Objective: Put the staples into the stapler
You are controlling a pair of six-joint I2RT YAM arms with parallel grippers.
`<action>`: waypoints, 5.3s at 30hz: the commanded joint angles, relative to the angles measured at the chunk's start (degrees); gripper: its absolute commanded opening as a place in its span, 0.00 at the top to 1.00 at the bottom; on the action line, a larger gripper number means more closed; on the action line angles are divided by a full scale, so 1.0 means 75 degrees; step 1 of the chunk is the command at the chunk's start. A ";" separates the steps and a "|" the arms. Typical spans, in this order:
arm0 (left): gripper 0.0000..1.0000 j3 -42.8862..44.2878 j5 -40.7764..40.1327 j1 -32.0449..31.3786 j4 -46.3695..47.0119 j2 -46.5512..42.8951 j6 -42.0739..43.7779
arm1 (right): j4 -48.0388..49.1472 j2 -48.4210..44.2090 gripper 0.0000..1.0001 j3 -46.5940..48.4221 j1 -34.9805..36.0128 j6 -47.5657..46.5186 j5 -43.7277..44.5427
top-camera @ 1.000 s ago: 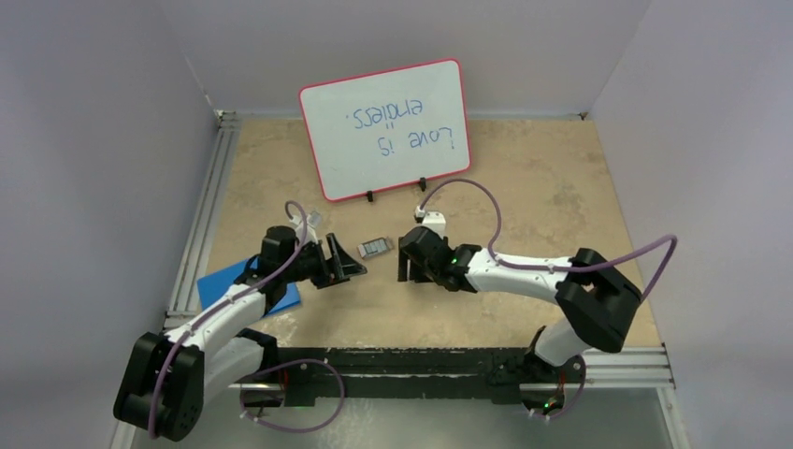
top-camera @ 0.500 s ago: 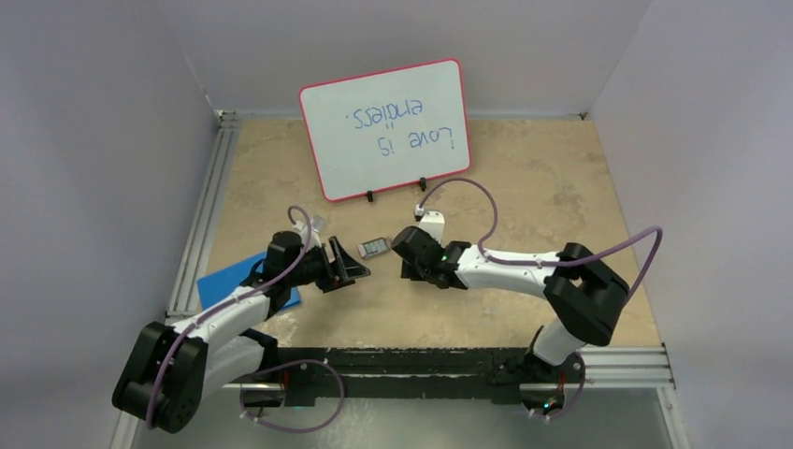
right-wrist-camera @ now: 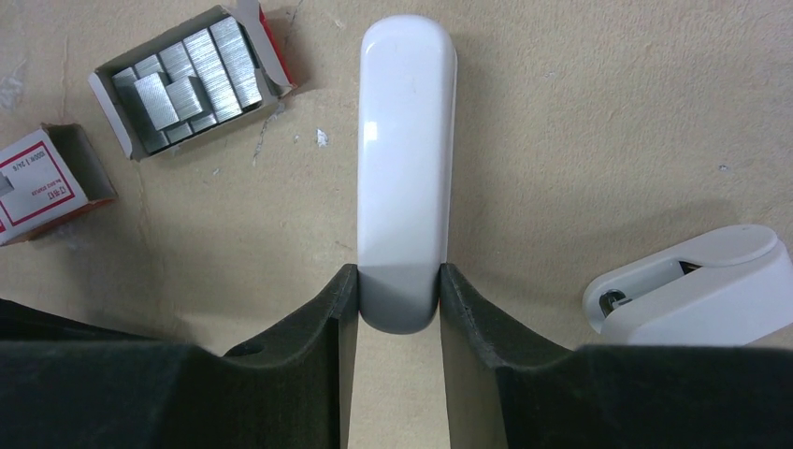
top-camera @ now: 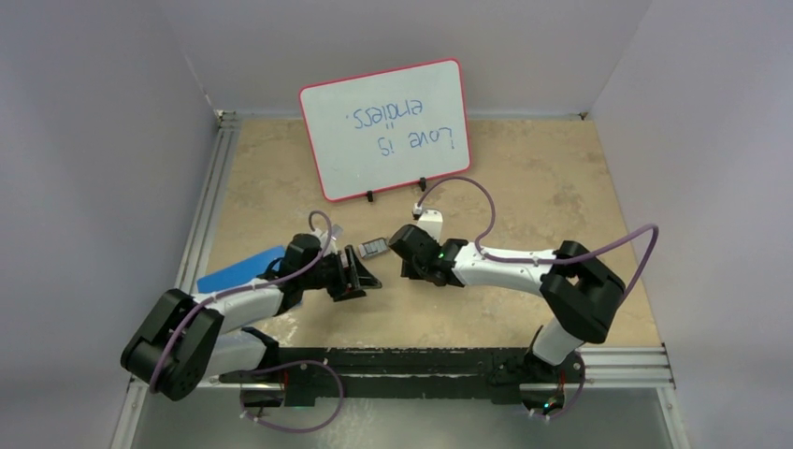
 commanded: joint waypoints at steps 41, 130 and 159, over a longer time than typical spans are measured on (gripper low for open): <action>0.53 0.1063 -0.0146 -0.1218 0.2795 0.1915 -0.1071 | 0.0920 -0.2688 0.81 -0.1338 -0.0375 0.1138 -0.1629; 1.00 0.1466 -0.1490 -0.2523 0.2659 0.4345 -0.0587 | 0.1663 -0.0742 0.63 -0.0006 -0.2735 -0.1605 -0.1597; 0.97 0.1921 -0.1657 -0.2531 0.1959 0.4508 -0.1432 | 0.3135 -0.1663 0.28 -0.1951 -0.2704 -0.0890 -0.2730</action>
